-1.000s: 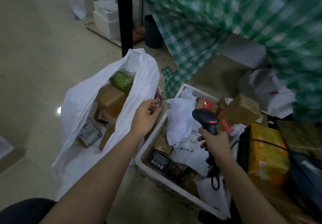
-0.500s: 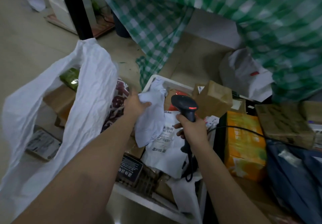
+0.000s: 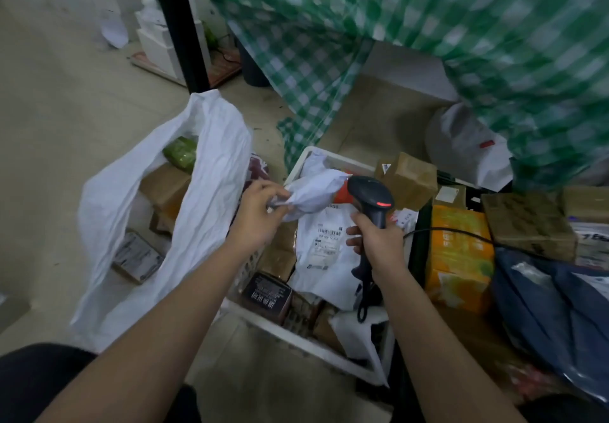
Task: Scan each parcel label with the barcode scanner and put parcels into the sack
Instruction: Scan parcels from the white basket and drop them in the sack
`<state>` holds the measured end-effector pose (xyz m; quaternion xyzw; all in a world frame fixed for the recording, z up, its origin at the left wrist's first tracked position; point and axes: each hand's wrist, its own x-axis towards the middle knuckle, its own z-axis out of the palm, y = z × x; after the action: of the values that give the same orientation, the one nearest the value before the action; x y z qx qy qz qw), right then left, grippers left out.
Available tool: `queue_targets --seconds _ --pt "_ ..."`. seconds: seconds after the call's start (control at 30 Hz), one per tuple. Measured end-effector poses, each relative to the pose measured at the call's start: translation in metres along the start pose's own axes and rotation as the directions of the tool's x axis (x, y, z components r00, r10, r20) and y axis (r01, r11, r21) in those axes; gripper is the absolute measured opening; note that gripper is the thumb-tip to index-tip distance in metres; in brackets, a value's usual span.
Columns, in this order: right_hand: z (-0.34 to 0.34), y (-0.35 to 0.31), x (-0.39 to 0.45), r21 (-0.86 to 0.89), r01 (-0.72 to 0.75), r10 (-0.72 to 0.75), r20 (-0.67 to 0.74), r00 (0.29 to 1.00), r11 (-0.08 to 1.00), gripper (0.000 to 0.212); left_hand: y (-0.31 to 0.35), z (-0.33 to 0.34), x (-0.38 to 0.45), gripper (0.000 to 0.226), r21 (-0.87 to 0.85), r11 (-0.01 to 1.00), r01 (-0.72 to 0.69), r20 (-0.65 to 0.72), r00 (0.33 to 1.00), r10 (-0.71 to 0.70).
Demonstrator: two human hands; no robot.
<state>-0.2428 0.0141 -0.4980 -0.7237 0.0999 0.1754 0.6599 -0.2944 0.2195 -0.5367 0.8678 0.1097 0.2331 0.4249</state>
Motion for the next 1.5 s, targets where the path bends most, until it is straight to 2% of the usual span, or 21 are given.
queue_targets --seconds 0.1,0.2,0.3,0.4,0.57,0.67,0.8,0.83,0.93,1.03,1.13,1.23,1.33,1.43,1.5 --pt "-0.001 -0.003 -0.028 -0.001 0.004 -0.004 0.012 1.0 1.0 0.01 -0.004 -0.025 -0.058 0.017 0.111 0.992 -0.059 0.117 0.992 0.046" --pt "0.0 0.004 -0.062 -0.075 0.02 -0.013 0.092 0.996 0.997 0.01 -0.011 -0.045 -0.119 0.017 0.235 0.971 -0.046 0.302 0.953 -0.028" --pt "0.004 0.027 -0.091 -0.212 -0.017 0.056 0.183 0.981 0.977 0.007 -0.016 -0.056 -0.161 0.017 0.271 0.962 -0.036 0.439 0.894 -0.091" --pt "0.01 0.054 -0.106 -0.333 -0.033 0.102 0.193 0.976 0.942 0.003 -0.016 -0.06 -0.18 0.014 0.283 0.958 0.034 0.41 0.899 -0.154" --pt "0.019 0.083 -0.111 -0.559 0.046 0.055 0.163 0.985 0.828 0.019 -0.017 -0.064 -0.192 0.007 0.259 0.962 0.092 0.386 0.903 -0.19" --pt "0.024 0.096 -0.107 -0.584 0.04 0.064 0.158 0.985 0.811 0.01 -0.024 -0.064 -0.195 0.007 0.187 0.968 0.167 0.396 0.889 -0.23" --pt "0.03 0.108 -0.096 -0.595 0.027 0.108 0.189 0.976 0.803 0.024 -0.02 -0.063 -0.194 0.016 0.094 0.945 0.314 0.42 0.848 -0.323" --pt "0.032 0.109 -0.093 -0.592 0.031 0.11 0.201 0.973 0.806 0.025 -0.018 -0.062 -0.191 0.016 0.062 0.921 0.384 0.402 0.835 -0.375" --pt "0.032 0.108 -0.083 -0.569 0.029 0.108 0.205 0.973 0.822 0.025 -0.01 -0.05 -0.174 0.012 -0.005 0.79 0.613 0.353 0.741 -0.572" --pt "0.03 0.107 -0.074 -0.516 0.027 0.098 0.213 0.972 0.856 0.025 -0.011 -0.037 -0.157 0.018 -0.128 0.648 0.751 0.295 0.653 -0.698" --pt "0.028 0.105 -0.067 -0.447 -0.018 0.129 0.218 0.967 0.894 0.032 -0.021 -0.027 -0.147 0.042 -0.085 0.638 0.766 0.257 0.635 -0.728" --pt "0.025 0.099 -0.056 -0.408 -0.029 0.121 0.201 0.972 0.912 0.033 -0.022 -0.018 -0.137 0.044 -0.122 0.631 0.766 0.239 0.64 -0.731" --pt "0.02 0.089 -0.046 -0.342 -0.048 0.123 0.201 0.972 0.939 0.026 -0.017 -0.015 -0.127 0.033 -0.236 0.529 0.815 0.327 0.579 -0.747" --pt "0.014 0.078 -0.042 -0.266 -0.07 0.129 0.21 0.969 0.962 0.022 -0.013 -0.014 -0.123 0.043 -0.344 0.366 0.865 0.428 0.491 -0.759" --pt "0.012 0.07 -0.041 -0.245 -0.051 0.108 0.222 0.969 0.968 0.019 -0.011 -0.012 -0.12 0.039 -0.371 0.338 0.865 0.465 0.489 -0.738"
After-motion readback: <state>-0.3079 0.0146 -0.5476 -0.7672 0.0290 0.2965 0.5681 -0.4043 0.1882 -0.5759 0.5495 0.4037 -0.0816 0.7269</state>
